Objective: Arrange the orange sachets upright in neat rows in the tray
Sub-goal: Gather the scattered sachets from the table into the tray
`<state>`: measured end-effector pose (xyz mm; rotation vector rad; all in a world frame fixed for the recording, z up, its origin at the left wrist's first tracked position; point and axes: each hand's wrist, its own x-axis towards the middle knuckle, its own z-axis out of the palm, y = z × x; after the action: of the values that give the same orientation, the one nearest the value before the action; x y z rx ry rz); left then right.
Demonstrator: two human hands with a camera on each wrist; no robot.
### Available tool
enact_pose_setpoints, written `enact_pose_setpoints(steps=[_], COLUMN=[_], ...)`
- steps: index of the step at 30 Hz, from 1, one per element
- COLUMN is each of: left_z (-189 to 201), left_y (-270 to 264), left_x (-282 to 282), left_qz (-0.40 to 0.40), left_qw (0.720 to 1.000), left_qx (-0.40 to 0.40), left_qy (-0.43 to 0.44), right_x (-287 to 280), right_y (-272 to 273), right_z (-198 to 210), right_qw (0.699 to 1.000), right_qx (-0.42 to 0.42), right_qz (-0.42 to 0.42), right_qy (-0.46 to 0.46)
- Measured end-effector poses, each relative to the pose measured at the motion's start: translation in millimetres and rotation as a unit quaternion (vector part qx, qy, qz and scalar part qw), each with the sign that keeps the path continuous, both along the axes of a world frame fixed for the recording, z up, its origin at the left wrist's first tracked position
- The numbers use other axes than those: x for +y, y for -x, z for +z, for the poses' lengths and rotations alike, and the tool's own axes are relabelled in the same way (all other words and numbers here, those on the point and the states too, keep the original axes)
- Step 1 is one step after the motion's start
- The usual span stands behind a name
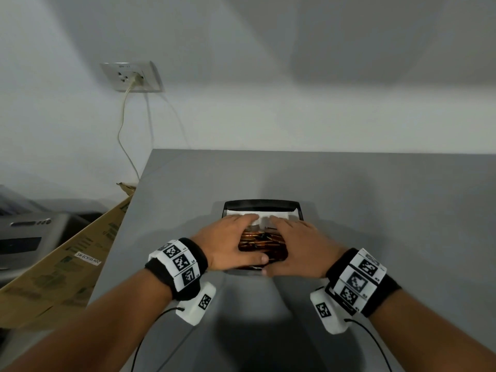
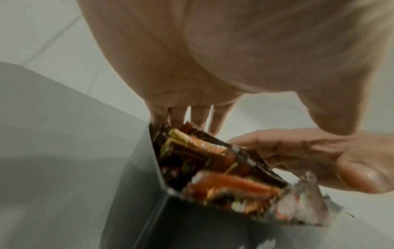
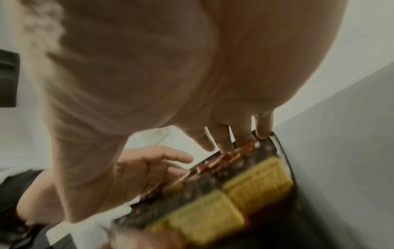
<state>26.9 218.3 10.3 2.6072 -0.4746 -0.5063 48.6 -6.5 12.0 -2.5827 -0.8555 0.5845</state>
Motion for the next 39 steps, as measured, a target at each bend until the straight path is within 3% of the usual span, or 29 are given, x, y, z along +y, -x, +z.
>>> enact_pose_setpoints(steps=[5,11,23,34,39], left_z=[15,17,14,12,12], left_y=[-14,-24,-25,-42,-46], left_x=[4,-5,-5,4,5], left_qz=[0.049,0.037,0.033,0.048,0.037], left_qw=[0.997,0.995,0.995,0.984,0.986], left_qx=[0.059,0.089,0.091,0.165,0.157], left_qy=[0.029,-0.029,-0.008,0.049,0.046], right_x=[-10,-6,1,-6,-8], right_y=[-25,-44,-45,-51,-53], right_z=[14,17,15,14,16], right_qw=[0.995,0.993,0.995,0.990,0.991], right_qx=[0.091,0.103,0.088,0.134,0.133], right_qz=[-0.042,-0.019,-0.008,-0.027,-0.029], right_qy=[-0.021,0.058,0.054,0.028,0.020])
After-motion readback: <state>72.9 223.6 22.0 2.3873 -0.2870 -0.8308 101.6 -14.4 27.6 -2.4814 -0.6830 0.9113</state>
